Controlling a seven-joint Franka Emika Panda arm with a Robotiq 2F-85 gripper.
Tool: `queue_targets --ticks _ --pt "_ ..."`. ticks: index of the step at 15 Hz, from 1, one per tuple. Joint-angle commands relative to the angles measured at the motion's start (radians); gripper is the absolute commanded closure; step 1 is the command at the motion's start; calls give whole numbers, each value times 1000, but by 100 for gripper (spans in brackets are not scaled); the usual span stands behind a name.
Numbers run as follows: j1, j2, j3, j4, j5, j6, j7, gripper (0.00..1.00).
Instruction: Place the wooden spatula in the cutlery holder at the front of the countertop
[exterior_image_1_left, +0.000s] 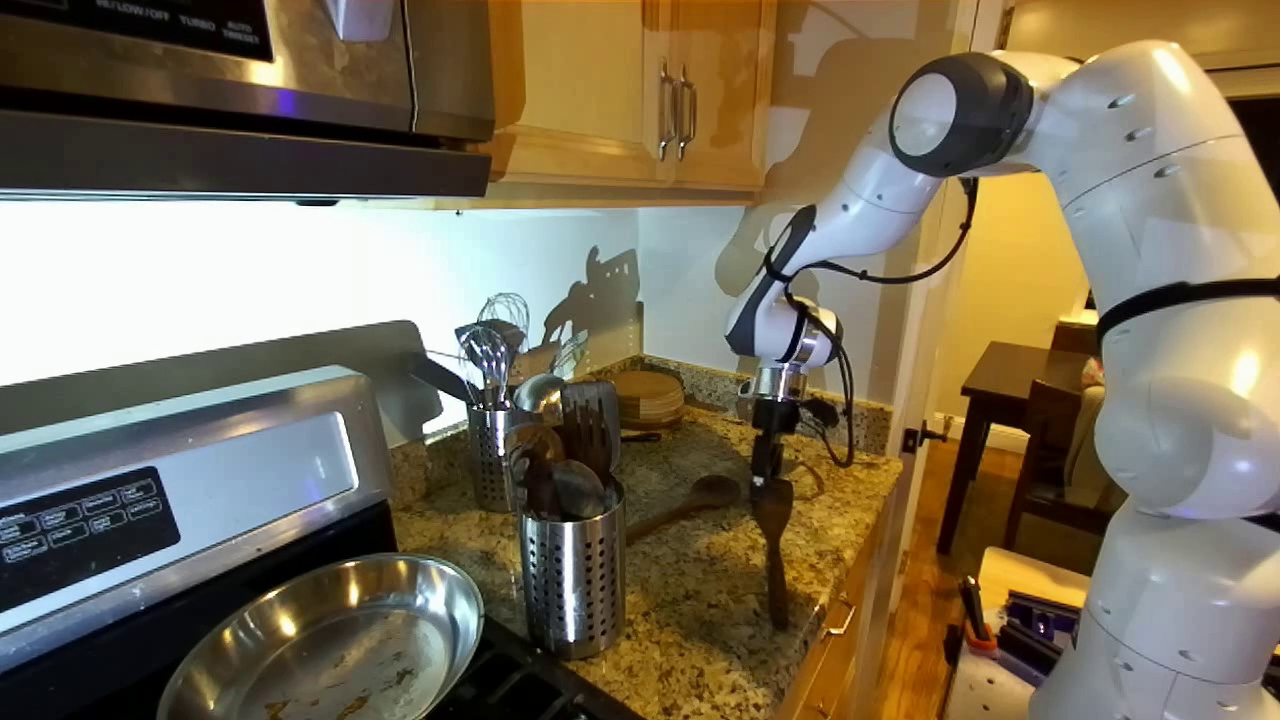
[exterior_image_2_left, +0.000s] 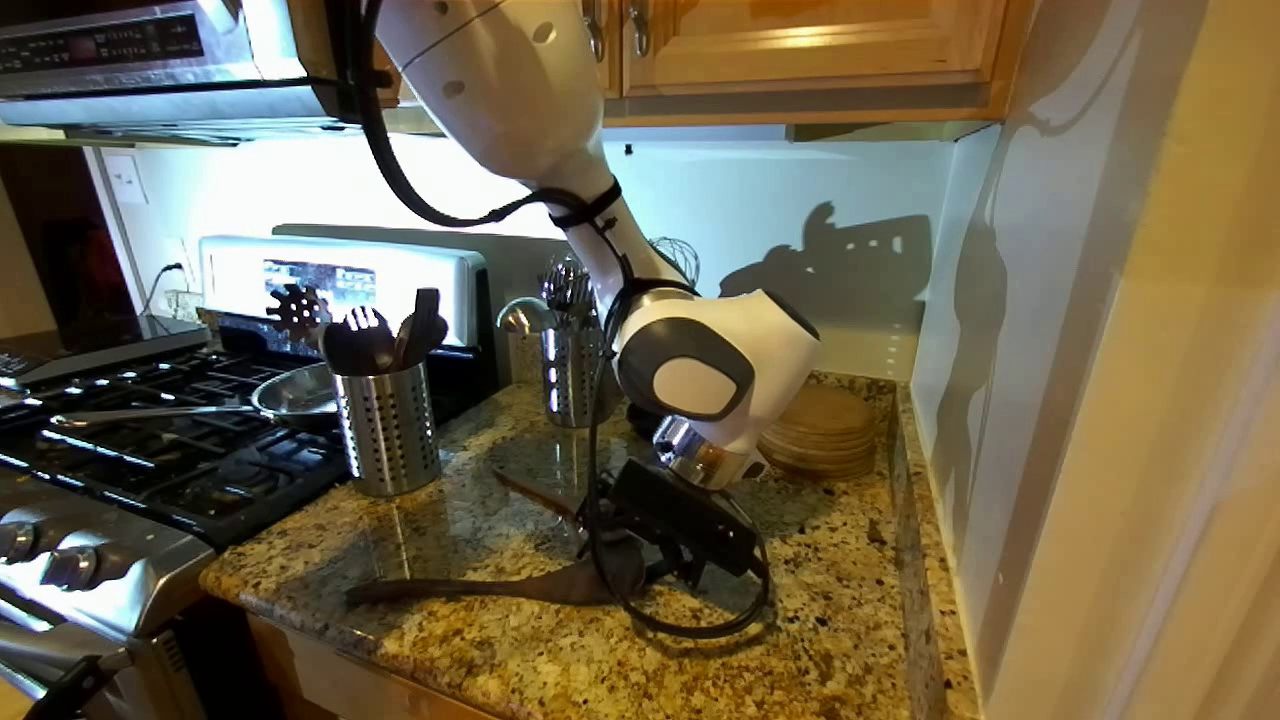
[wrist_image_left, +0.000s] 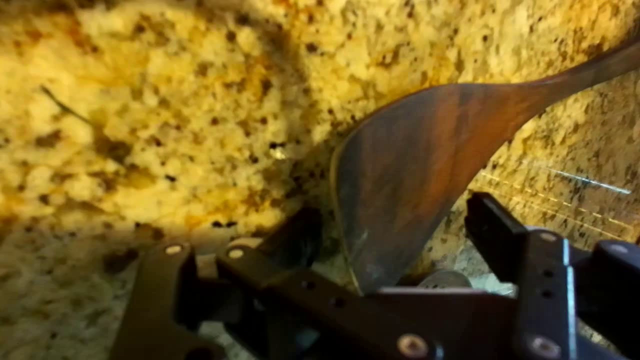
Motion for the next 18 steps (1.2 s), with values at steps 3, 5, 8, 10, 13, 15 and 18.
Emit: queue_targets --ticks 3,5,8,10,13,15,18 --pt "2 -34 -19 -23 -37 -33 20 27" --pt "1 -31 -21 -17 -43 -38 18 38" --pt "-7 -29 -20 -9 -42 -47 8 60" --pt "-10 -28 -18 -4 -41 -58 5 73" --pt "-12 -39 -22 2 -39 -97 -2 88" --pt "-12 -48 -28 -1 -38 -115 -6 84" --pt "-14 -52 -38 -6 -37 -144 -6 85"
